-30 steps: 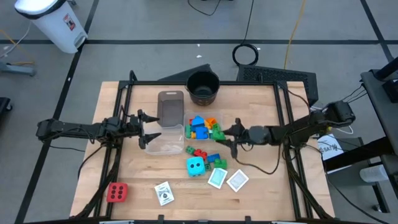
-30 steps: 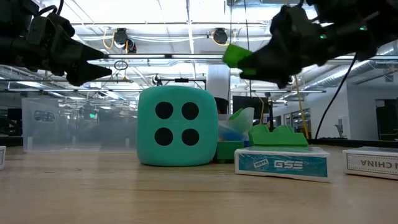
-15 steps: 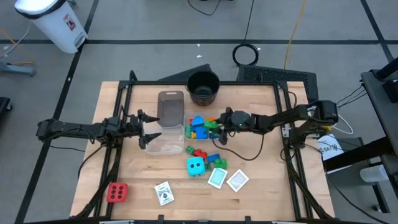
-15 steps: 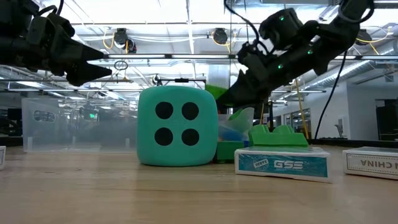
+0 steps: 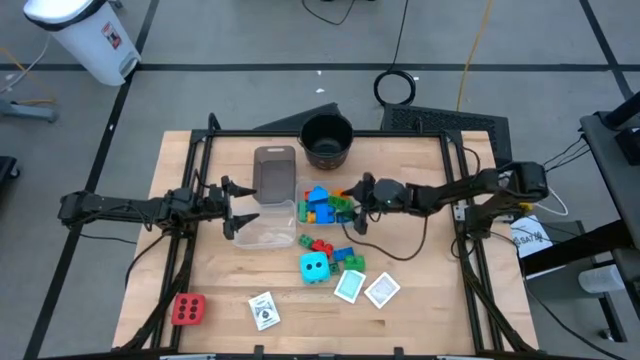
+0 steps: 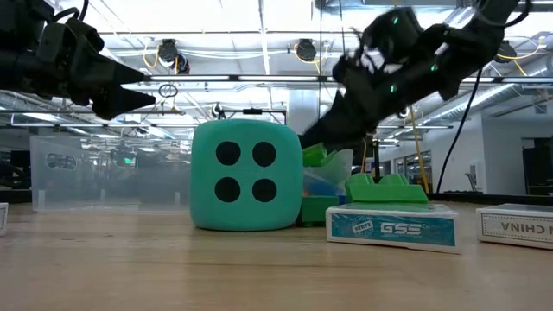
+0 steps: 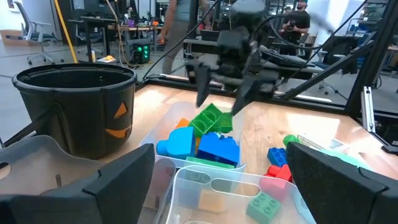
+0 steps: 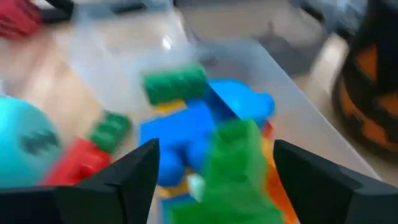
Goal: Pick & Place Toys
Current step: Put the green game piece into the right transparent bin
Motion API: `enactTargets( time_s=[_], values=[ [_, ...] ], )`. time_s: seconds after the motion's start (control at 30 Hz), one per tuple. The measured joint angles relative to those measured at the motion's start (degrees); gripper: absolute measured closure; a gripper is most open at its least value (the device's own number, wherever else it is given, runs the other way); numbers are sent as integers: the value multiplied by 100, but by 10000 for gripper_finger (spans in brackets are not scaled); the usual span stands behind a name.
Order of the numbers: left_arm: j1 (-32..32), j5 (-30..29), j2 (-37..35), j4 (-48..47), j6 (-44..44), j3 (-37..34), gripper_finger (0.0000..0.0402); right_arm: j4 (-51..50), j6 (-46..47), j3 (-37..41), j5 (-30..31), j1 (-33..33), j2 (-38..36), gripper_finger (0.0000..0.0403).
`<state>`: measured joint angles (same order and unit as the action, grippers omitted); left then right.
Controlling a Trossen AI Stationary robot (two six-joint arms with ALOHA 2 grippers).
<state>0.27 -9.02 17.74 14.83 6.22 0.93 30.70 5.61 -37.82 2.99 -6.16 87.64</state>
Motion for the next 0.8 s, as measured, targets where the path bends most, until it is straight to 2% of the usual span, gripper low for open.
enactTargets(
  time_s=[0.27,0.4,0.53,0.7,0.8],
  values=[
    [0,-2,-2,3,0,0,36,-438,-88,-7,-11,865,-761,116],
    [0,0,-1,3,0,0,36,-854,80,56,-27,1565,-844,119],
    [2,0,-1,2,0,-2,37,-835,232,251,19,2219,-848,116],
    [2,0,0,0,0,-2,36,-836,661,612,844,2748,-846,116],
    [2,0,0,2,0,-2,36,-836,1217,863,1033,2805,-837,117]
  ],
)
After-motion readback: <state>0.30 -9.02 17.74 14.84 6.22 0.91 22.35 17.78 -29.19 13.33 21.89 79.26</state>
